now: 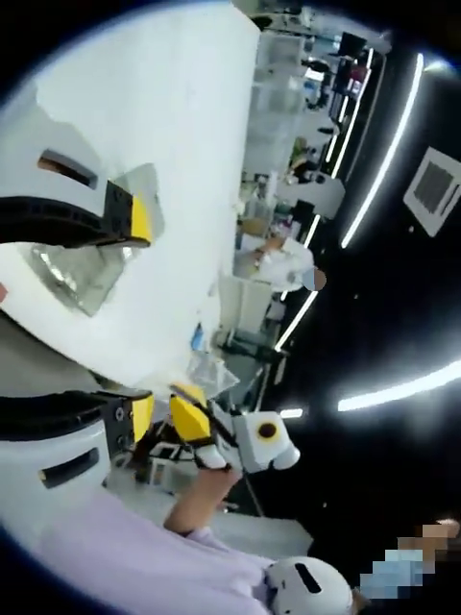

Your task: Insert the divider into the dual guide fixture by aligning both edges with the guide slots and pushing it downward to the bottom, including one-sided entry, uneven engagement, binding, and posture correction.

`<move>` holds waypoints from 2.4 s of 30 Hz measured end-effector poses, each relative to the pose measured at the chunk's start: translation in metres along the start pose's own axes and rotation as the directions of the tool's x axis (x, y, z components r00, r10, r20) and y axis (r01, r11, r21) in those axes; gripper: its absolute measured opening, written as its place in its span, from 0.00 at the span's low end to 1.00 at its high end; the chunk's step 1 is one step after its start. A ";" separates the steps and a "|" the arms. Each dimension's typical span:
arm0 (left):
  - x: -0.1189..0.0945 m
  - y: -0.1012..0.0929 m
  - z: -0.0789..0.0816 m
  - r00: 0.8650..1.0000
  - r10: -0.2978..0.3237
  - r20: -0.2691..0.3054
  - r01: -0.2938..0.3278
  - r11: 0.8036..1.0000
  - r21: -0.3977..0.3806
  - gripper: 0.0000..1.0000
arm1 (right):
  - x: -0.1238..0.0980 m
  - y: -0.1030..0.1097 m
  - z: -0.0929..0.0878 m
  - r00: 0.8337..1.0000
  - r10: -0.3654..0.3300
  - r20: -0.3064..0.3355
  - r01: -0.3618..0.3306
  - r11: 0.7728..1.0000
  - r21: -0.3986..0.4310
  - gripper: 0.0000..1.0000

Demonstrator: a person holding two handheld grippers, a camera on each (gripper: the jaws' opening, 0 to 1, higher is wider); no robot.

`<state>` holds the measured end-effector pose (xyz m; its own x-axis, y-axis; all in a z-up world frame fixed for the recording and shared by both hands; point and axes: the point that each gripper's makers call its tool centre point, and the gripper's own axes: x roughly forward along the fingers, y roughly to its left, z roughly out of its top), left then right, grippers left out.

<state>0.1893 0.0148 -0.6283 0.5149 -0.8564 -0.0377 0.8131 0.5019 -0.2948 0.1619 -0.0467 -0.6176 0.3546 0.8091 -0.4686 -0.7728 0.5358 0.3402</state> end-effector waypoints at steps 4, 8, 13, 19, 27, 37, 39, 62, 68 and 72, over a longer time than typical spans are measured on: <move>-0.011 0.007 -0.012 0.997 0.062 -0.046 -0.059 0.996 0.066 0.61 | 0.007 -0.008 0.003 0.998 -0.060 -0.019 0.060 0.998 -0.013 0.00; -0.018 0.012 -0.027 0.992 0.104 -0.077 -0.097 0.991 0.095 0.64 | 0.016 -0.016 0.009 0.993 -0.116 -0.020 0.116 0.993 0.001 0.00; -0.024 0.022 -0.041 0.986 0.146 -0.077 -0.140 0.987 0.073 0.65 | 0.024 -0.029 0.016 0.982 -0.187 -0.014 0.187 0.981 0.056 0.00; -0.031 0.026 -0.065 0.979 0.157 -0.129 -0.145 0.985 0.095 0.66 | 0.028 -0.042 0.022 0.968 -0.249 -0.012 0.249 0.962 0.109 0.00; -0.037 0.020 -0.082 0.977 0.149 -0.150 -0.135 0.986 0.102 0.66 | 0.025 -0.058 0.023 0.939 -0.342 -0.026 0.343 0.930 0.133 0.00; -0.037 0.016 -0.077 0.985 0.121 -0.125 -0.108 0.988 0.106 0.66 | 0.018 -0.086 0.019 0.884 -0.462 -0.073 0.467 0.857 0.218 0.00; -0.038 0.016 -0.076 0.986 0.123 -0.115 -0.110 0.988 0.107 0.66 | 0.021 -0.088 0.016 0.875 -0.477 -0.084 0.482 0.842 0.243 0.00; -0.040 0.017 -0.075 0.991 0.110 -0.080 -0.102 0.990 0.097 0.63 | 0.057 -0.133 -0.029 0.821 -0.490 -0.293 0.570 0.734 0.369 0.00; -0.041 0.017 -0.075 0.992 0.106 -0.075 -0.099 0.991 0.091 0.62 | 0.060 -0.142 -0.035 0.806 -0.496 -0.322 0.590 0.716 0.373 0.00; -0.041 0.017 -0.075 0.992 0.101 -0.071 -0.095 0.992 0.085 0.62 | 0.062 -0.147 -0.038 0.800 -0.498 -0.334 0.598 0.705 0.381 0.00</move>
<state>0.1621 0.0491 -0.7038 0.5741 -0.8076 -0.1349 0.7807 0.5895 -0.2074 0.2771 -0.0849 -0.7276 0.4925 0.3002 -0.8169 -0.1322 0.9535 0.2707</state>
